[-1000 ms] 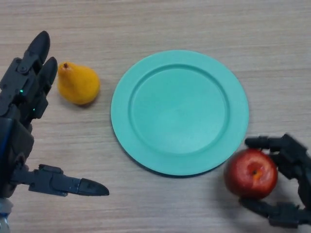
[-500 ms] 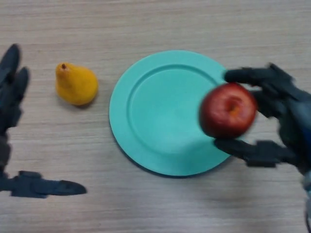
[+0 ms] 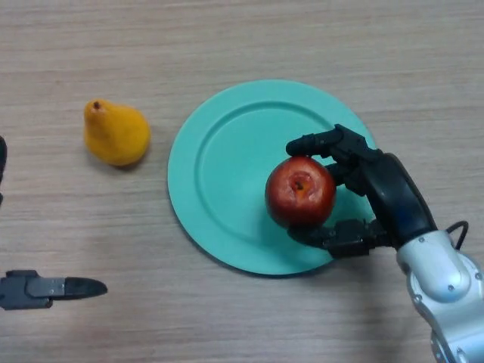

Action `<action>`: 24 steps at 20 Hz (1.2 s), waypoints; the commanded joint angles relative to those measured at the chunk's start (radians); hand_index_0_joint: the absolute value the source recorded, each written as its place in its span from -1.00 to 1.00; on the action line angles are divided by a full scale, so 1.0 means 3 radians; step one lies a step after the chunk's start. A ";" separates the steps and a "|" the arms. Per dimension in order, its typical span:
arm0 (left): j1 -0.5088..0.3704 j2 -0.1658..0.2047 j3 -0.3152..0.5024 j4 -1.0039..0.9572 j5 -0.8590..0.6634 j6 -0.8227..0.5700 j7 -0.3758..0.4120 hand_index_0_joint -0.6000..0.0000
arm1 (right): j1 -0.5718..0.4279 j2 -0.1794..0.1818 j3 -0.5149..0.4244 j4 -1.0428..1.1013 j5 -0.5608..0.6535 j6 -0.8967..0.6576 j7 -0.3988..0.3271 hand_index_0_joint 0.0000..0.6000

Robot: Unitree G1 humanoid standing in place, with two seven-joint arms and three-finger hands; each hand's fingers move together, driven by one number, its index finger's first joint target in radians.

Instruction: Pick up the red apple and place it on the plate

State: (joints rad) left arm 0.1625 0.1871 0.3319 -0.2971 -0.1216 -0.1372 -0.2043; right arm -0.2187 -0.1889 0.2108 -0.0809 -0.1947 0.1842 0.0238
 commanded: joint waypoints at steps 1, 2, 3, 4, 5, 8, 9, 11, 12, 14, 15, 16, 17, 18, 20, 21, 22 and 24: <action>0.0041 0.0077 0.0031 -0.0240 -0.0019 -0.0427 0.0114 1.00 | -0.0206 -0.0004 0.0005 -0.0078 0.0062 -0.0541 -0.0208 1.00; 0.0073 0.0064 0.0001 -0.0270 -0.0017 -0.0409 0.0103 1.00 | -0.0230 -0.0004 0.0015 -0.0058 0.0035 -0.0501 -0.0249 1.00; 0.0091 0.0057 -0.0019 -0.0288 0.0020 -0.0394 0.0101 1.00 | -0.0267 -0.0004 0.0034 0.0003 -0.0069 -0.0493 -0.0298 1.00; 0.0092 0.0057 -0.0020 -0.0289 0.0023 -0.0393 0.0100 1.00 | -0.0267 -0.0004 0.0037 0.0007 -0.0087 -0.0495 -0.0298 0.67; 0.0093 0.0060 -0.0017 -0.0293 0.0025 -0.0386 0.0095 1.00 | -0.0267 -0.0004 0.0042 0.0009 -0.0121 -0.0503 -0.0288 0.34; 0.0097 0.0072 0.0041 -0.0363 0.0022 -0.0284 0.0028 1.00 | -0.0253 -0.0004 0.0101 -0.0066 -0.0258 -0.0479 -0.0226 -0.99; 0.0095 0.0069 0.0039 -0.0393 0.0046 -0.0253 0.0025 1.00 | -0.0250 -0.0004 0.0100 -0.0145 -0.0202 -0.0414 -0.0218 -1.00; 0.0079 0.0064 0.0006 -0.0408 0.0144 -0.0265 0.0038 1.00 | -0.0276 -0.0004 0.0064 -0.0281 -0.0045 -0.0287 -0.0262 -1.00; 0.0076 0.0066 -0.0009 -0.0410 0.0163 -0.0277 0.0038 1.00 | -0.0289 -0.0004 0.0030 -0.0351 0.0022 -0.0244 -0.0277 -1.00; 0.0079 0.0064 -0.0031 -0.0430 0.0189 -0.0316 0.0040 1.00 | -0.0276 -0.0004 -0.0094 -0.0656 0.0197 -0.0138 -0.0290 -1.00; 0.0089 0.0062 -0.0042 -0.0438 0.0210 -0.0334 0.0035 1.00 | -0.0255 -0.0004 -0.0182 -0.0872 0.0271 -0.0072 -0.0250 -1.00; 0.0096 0.0061 -0.0047 -0.0439 0.0224 -0.0356 0.0028 1.00 | -0.0253 -0.0004 -0.0273 -0.1052 0.0337 -0.0020 -0.0208 -1.00; 0.0102 0.0061 -0.0055 -0.0445 0.0238 -0.0358 0.0016 1.00 | -0.0201 -0.0004 -0.0362 -0.1277 0.0376 0.0065 -0.0121 -1.00; 0.0095 0.0061 -0.0063 -0.0461 0.0231 -0.0334 0.0013 1.00 | -0.0141 -0.0004 -0.0440 -0.1486 0.0428 0.0155 -0.0031 -1.00; 0.0080 0.0074 -0.0080 -0.0561 0.0231 -0.0206 -0.0004 1.00 | 0.0059 -0.0013 -0.0608 -0.1927 0.0631 0.0367 0.0099 -1.00; 0.0072 0.0080 -0.0085 -0.0634 0.0227 -0.0104 -0.0027 1.00 | 0.0185 -0.0044 -0.0679 -0.2141 0.0757 0.0427 0.0120 -1.00; 0.0059 0.0080 -0.0084 -0.0682 0.0218 -0.0043 -0.0039 1.00 | 0.0306 -0.0077 -0.0736 -0.2299 0.0862 0.0443 0.0130 -1.00; 0.0059 0.0065 -0.0079 -0.0766 0.0172 -0.0004 -0.0050 1.00 | 0.0537 -0.0113 -0.0817 -0.2535 0.0982 0.0414 0.0156 -1.00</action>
State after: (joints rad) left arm 0.1901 0.1768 0.2657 -0.4641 -0.0514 -0.0647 -0.2199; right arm -0.0357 -0.1997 0.0065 -0.7859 0.0729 0.4266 0.0726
